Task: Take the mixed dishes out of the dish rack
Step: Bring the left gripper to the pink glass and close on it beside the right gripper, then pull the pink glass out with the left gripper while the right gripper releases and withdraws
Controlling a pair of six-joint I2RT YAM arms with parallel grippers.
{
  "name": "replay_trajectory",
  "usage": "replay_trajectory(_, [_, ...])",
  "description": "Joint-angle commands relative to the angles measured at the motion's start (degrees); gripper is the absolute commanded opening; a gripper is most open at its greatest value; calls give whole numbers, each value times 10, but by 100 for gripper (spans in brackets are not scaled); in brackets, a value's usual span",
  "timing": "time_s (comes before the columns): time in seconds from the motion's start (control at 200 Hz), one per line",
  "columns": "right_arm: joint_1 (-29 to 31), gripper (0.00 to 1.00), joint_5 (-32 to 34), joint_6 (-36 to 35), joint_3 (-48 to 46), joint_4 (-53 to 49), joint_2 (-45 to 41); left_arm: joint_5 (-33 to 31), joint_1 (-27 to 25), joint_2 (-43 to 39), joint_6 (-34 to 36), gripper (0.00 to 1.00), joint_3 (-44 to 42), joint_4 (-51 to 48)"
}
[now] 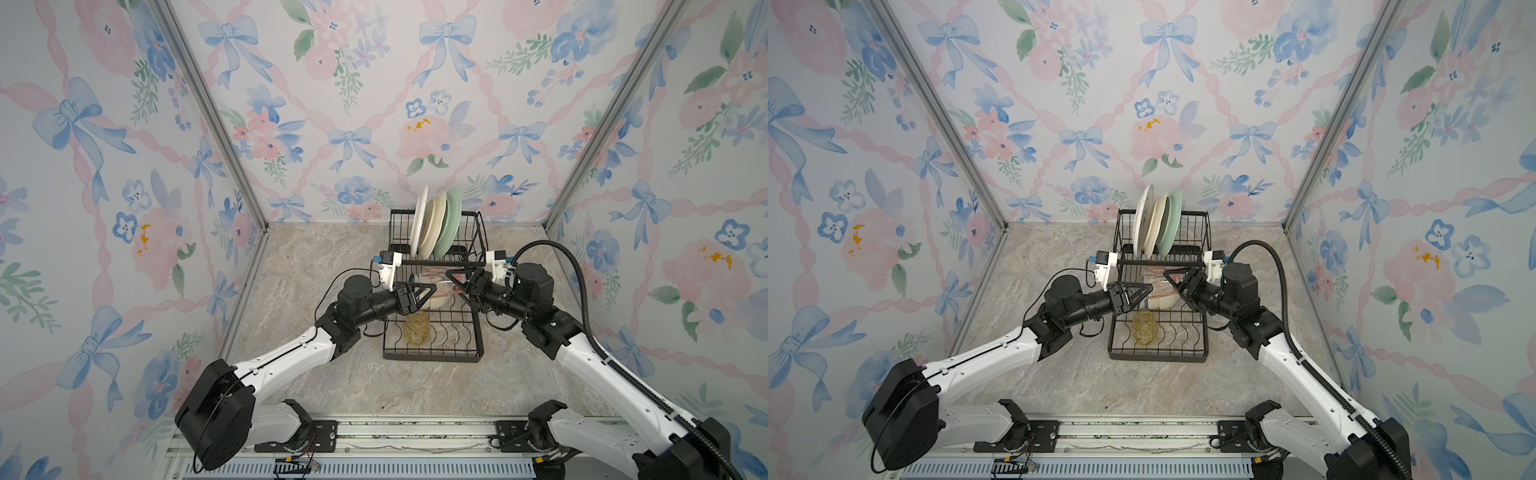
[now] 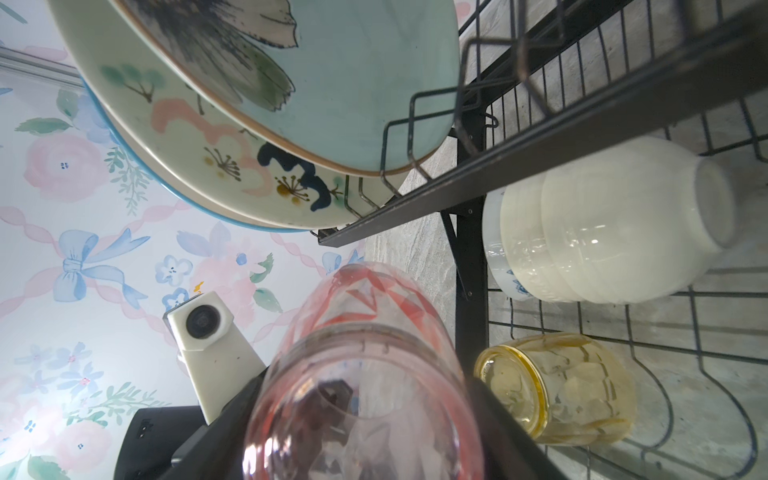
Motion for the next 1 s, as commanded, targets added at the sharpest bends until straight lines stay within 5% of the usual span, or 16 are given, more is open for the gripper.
replay_trajectory(0.0, [1, 46, -14, 10, -6, 30, -14, 38, -7, 19, -22, 56, 14, 68])
replay_trajectory(0.51, [22, 47, -9, 23, -12, 35, -22, -45, -39, 26, 44, 34, 9, 70])
replay_trajectory(0.675, [31, 47, -6, 24, -15, 35, -24, -58, -40, 31, 49, 10, 5, 70])
replay_trajectory(0.895, [33, 48, -3, 23, -19, 34, -25, -65, -40, 27, 51, 0, -1, 69])
replay_trajectory(0.995, [32, 57, 2, 20, -19, 27, -28, -74, -40, 17, 58, 0, -5, 56])
